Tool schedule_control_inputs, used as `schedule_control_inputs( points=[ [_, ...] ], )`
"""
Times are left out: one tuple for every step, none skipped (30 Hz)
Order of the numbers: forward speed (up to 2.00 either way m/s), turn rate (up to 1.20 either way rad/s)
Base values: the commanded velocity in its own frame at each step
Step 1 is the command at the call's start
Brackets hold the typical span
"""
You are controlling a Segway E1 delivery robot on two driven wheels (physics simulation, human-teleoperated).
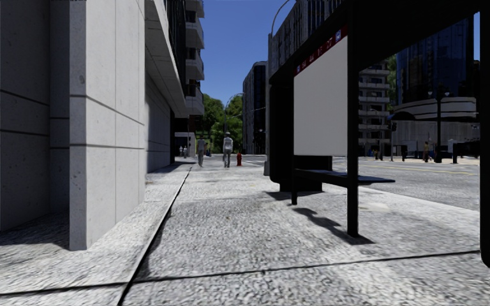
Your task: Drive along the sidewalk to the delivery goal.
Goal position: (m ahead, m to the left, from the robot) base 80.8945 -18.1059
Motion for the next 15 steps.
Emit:
schedule_control_inputs(
  points=[
    [2.00,0.31],
    [2.00,0.41],
    [2.00,0.41],
    [2.00,0.44],
    [2.00,0.45],
    [2.00,0.45],
    [2.00,0.45],
    [2.00,0.45],
    [2.00,0.46],
    [2.00,0.46],
    [2.00,0.46],
    [2.00,0.41],
    [2.00,0.41],
    [2.00,0.38],
    [2.00,0.29]
  ],
)
